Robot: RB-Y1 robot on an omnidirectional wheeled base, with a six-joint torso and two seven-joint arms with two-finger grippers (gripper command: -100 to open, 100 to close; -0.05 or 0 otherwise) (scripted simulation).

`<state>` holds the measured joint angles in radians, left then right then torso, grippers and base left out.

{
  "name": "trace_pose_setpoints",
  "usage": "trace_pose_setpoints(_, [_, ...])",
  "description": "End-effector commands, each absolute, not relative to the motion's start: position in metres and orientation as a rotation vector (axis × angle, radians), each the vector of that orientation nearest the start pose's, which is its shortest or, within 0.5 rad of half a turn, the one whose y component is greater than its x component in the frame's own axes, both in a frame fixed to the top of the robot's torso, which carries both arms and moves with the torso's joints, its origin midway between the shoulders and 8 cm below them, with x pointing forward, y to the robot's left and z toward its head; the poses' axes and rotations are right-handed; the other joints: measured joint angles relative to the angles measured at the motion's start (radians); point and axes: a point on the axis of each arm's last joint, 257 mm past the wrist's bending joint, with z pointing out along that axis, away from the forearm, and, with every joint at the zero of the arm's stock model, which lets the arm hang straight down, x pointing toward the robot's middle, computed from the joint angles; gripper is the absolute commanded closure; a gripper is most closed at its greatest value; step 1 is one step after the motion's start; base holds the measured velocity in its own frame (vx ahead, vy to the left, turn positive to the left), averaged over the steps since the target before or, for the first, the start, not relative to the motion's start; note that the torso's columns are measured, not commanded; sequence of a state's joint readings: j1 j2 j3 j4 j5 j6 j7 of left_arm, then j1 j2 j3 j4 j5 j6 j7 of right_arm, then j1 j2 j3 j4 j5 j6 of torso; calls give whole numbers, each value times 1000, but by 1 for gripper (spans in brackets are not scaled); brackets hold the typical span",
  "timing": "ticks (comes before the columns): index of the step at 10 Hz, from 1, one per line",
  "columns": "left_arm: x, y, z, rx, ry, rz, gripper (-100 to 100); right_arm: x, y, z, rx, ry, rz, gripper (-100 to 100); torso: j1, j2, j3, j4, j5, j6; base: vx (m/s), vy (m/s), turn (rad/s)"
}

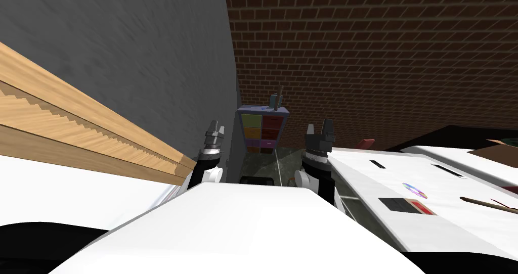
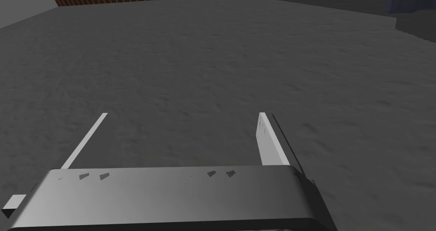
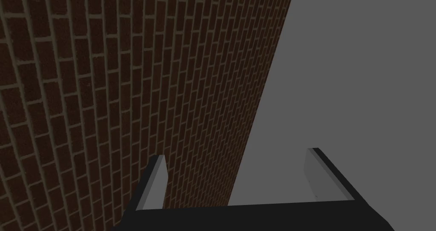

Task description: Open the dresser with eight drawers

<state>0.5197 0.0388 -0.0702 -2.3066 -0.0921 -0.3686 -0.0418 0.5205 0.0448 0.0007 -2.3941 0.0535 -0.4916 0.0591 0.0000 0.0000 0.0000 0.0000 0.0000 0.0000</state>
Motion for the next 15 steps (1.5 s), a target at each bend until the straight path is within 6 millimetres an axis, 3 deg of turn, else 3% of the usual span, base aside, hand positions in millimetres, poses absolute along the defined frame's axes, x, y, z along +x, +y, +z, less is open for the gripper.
trace_pose_setpoints(1, [362,248,1,-660,795,-1235,0,319,-275,66,566,558,1219,0,0,40,-82,41,0,0,0,0,0])
trace_pose_setpoints(9, [362,248,2,-660,794,-1235,0,319,-275,67,565,558,1219,0,0,618,-1234,617,0,0,0,0,0])
trace_pose_setpoints(10, [366,244,-7,-634,837,-1230,-100,319,-275,67,565,558,1219,0,0,691,-1382,691,0,0,41,-9,-6])
trace_pose_setpoints(12, [374,242,-24,-618,886,-1218,-100,319,-275,66,566,558,1219,0,0,732,-1472,733,0,0,80,-8,-11])
trace_pose_setpoints(15, [383,243,-46,-620,925,-1203,-100,319,-275,66,566,558,1219,0,-1,737,-1476,738,0,0,105,-18,-10])
